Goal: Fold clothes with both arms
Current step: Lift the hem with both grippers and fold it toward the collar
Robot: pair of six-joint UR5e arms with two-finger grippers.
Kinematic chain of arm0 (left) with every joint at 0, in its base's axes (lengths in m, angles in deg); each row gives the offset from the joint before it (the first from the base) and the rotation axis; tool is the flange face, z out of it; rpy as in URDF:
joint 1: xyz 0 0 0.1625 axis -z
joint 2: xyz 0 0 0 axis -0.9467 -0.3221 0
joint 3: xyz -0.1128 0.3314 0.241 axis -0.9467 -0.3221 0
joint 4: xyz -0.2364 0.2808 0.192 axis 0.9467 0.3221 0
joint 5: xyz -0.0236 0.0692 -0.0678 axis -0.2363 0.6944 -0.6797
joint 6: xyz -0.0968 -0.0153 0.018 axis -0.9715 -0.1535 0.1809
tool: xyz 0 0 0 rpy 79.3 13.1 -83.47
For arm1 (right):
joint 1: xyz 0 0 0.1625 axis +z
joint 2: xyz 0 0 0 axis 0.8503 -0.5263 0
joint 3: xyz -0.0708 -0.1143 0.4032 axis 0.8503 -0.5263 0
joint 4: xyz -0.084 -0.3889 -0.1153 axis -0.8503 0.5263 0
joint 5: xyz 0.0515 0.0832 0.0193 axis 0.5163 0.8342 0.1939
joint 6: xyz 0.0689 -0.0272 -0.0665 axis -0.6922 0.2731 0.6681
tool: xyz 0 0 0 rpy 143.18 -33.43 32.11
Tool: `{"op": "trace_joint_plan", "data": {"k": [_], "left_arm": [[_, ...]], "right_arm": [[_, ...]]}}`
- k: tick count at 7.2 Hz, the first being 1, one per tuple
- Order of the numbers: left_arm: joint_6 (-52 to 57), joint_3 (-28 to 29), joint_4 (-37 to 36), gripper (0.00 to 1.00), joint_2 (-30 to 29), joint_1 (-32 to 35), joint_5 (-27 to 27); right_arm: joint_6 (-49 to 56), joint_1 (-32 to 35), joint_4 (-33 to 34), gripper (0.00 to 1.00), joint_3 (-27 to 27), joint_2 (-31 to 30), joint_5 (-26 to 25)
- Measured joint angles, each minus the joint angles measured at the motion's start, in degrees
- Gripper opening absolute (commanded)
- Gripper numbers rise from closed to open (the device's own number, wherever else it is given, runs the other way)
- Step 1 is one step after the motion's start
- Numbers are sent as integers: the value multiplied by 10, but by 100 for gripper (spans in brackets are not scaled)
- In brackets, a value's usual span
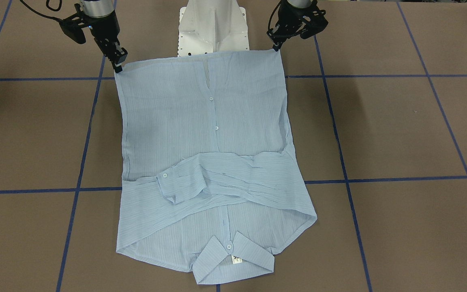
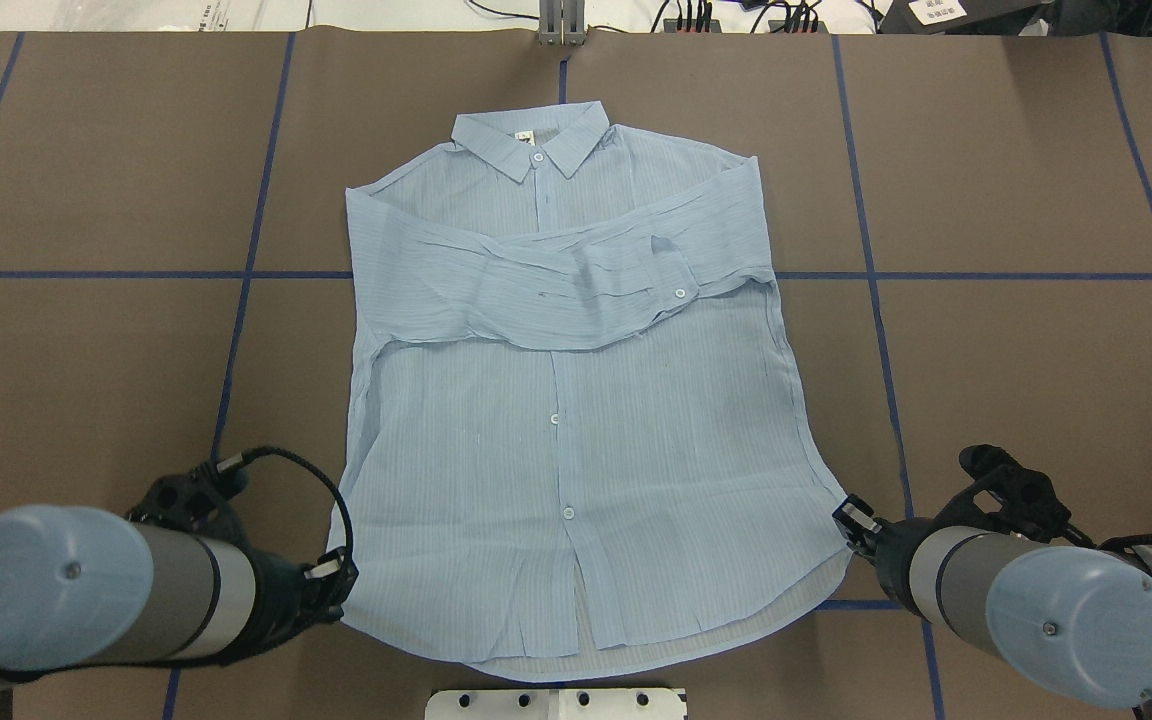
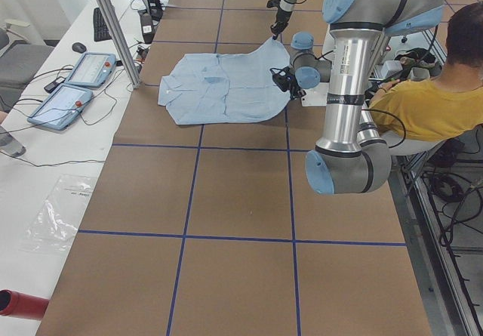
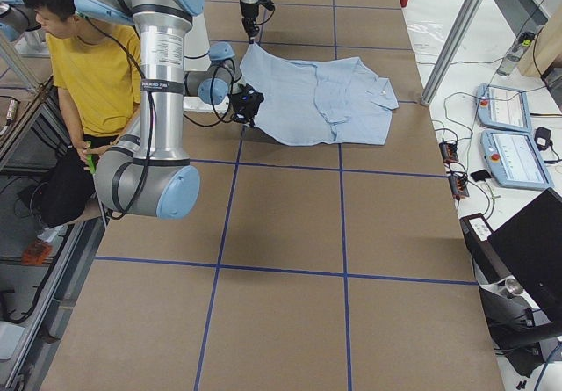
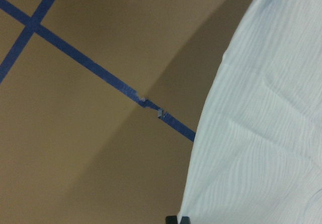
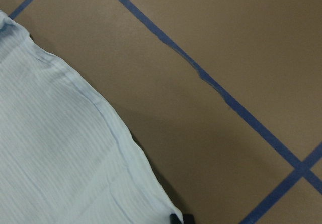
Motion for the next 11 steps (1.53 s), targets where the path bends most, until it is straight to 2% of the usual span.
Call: {"op": "trace_joint_plan", "data": {"k": [1,2,4,5,8,11], "left_arm": [[41,7,-12,0,-20,44,-17],[85,18,-17,0,-36,85,-26],[197,43,-16,0,-55,149,-29],[248,70,-14,0,-69,180,-30],[320,151,31,0,-101,231,-31],[350,262,106,0,-132,259,-30]], "right_arm": [[30,32,1,0,-11,25,18],[59,81,1,0,-33,57,58],[124,182,1,0,-98,128,144],[158,220,1,0,-127,152,169],[207,281,2,0,-213,223,186],[258,316,-3,0,-295,273,185]]}}
